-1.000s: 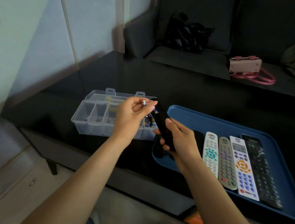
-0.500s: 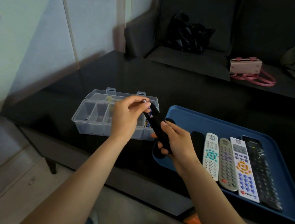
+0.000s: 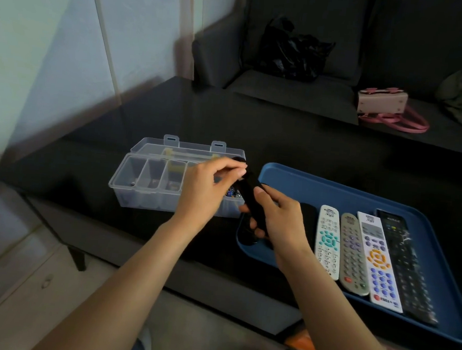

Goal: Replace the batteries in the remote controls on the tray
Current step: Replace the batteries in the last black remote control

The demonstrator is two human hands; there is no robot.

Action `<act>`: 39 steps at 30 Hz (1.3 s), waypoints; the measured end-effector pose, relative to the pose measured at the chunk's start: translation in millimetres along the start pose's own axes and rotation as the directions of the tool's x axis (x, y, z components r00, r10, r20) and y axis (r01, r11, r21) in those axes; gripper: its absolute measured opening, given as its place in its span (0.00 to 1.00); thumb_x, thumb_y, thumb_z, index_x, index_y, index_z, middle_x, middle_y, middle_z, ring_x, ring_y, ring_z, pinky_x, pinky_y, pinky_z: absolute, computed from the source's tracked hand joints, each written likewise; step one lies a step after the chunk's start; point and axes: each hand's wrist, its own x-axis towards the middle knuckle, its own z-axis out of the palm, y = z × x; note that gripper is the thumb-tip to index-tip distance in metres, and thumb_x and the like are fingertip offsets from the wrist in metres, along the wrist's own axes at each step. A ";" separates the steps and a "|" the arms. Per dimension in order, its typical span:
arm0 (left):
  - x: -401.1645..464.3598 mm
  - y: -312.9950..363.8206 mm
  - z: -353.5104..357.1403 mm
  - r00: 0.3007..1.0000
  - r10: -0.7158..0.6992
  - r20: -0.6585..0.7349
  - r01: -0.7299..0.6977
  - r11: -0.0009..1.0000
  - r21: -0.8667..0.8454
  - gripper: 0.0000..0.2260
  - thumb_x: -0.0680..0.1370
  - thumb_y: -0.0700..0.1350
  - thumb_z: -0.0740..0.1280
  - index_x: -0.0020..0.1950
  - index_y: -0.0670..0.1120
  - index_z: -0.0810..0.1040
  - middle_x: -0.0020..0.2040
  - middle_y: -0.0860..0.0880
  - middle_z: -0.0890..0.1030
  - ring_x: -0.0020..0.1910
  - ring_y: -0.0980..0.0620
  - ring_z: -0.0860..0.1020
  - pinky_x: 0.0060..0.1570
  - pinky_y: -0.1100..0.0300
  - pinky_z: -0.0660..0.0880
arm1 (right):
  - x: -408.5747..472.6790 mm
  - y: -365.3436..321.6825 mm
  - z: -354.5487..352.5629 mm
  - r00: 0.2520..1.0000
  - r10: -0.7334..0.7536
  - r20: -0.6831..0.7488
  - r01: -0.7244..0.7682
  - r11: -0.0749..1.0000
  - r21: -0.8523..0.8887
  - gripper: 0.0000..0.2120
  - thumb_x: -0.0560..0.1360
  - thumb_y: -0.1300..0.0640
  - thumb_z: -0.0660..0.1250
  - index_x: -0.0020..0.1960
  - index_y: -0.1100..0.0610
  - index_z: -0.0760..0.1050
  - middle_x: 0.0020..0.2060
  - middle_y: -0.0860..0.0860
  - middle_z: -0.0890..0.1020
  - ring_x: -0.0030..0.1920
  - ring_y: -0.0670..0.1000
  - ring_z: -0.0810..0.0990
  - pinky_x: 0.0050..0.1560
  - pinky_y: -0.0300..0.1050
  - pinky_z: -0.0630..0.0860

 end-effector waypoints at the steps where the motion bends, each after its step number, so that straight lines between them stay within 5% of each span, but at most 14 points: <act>1: 0.6 -0.4 -0.1 1.000 0.000 0.004 0.000 1.000 0.006 0.07 0.75 0.43 0.68 0.52 0.47 0.82 0.49 0.57 0.81 0.50 0.68 0.77 0.50 0.75 0.71 | -0.1 -0.3 -0.5 1.000 0.005 0.000 -0.005 1.000 0.011 0.09 0.80 0.55 0.61 0.55 0.56 0.79 0.37 0.56 0.84 0.25 0.46 0.72 0.23 0.36 0.67; 18: 6.1 -7.5 2.8 0.997 0.033 -0.066 -0.024 0.990 0.135 0.09 0.71 0.44 0.72 0.50 0.44 0.81 0.48 0.53 0.79 0.49 0.63 0.74 0.50 0.77 0.68 | -3.0 -0.5 3.3 0.999 -0.032 0.036 0.032 0.999 -0.017 0.07 0.80 0.55 0.61 0.53 0.50 0.78 0.37 0.55 0.83 0.25 0.44 0.73 0.23 0.36 0.68; 24: 7.4 -5.2 3.3 0.997 -0.052 -0.062 0.059 0.992 0.112 0.18 0.71 0.46 0.72 0.60 0.46 0.74 0.60 0.51 0.74 0.59 0.60 0.71 0.56 0.75 0.63 | -4.3 -2.4 3.8 0.999 -0.033 0.040 0.032 0.999 0.022 0.08 0.80 0.55 0.61 0.53 0.51 0.79 0.34 0.53 0.83 0.25 0.45 0.73 0.23 0.36 0.67; 27: 9.8 -2.7 2.1 0.944 -0.322 0.077 0.325 0.945 -0.036 0.27 0.73 0.48 0.71 0.70 0.48 0.67 0.69 0.52 0.68 0.67 0.57 0.66 0.61 0.66 0.62 | -4.5 -3.6 1.0 0.998 -0.038 0.046 0.037 0.999 0.036 0.08 0.80 0.56 0.62 0.54 0.52 0.79 0.34 0.53 0.83 0.25 0.45 0.72 0.22 0.35 0.66; 29: 10.1 0.4 3.2 0.888 -0.423 0.180 0.452 0.873 -0.181 0.26 0.74 0.47 0.70 0.70 0.48 0.67 0.65 0.52 0.73 0.62 0.58 0.72 0.58 0.65 0.68 | -5.2 -3.6 -1.3 0.998 -0.040 0.044 0.038 0.999 0.032 0.09 0.80 0.57 0.62 0.55 0.53 0.79 0.34 0.54 0.83 0.25 0.46 0.72 0.22 0.35 0.66; 32: 8.8 8.1 8.1 0.868 -0.453 0.205 0.496 0.814 -0.302 0.16 0.75 0.42 0.68 0.62 0.44 0.73 0.52 0.50 0.79 0.50 0.58 0.77 0.51 0.66 0.73 | -7.1 -3.4 -4.2 0.999 -0.032 0.028 0.031 0.999 0.026 0.10 0.80 0.57 0.62 0.56 0.56 0.79 0.35 0.55 0.83 0.25 0.46 0.71 0.21 0.35 0.65; 39: 13.3 7.7 17.6 0.805 -0.552 0.214 0.583 0.673 -0.455 0.16 0.73 0.36 0.70 0.60 0.40 0.75 0.54 0.42 0.80 0.55 0.48 0.78 0.58 0.56 0.73 | -11.0 -3.7 -12.2 1.000 -0.019 0.019 0.018 0.999 0.027 0.08 0.79 0.56 0.62 0.52 0.52 0.79 0.33 0.54 0.83 0.24 0.46 0.71 0.21 0.36 0.64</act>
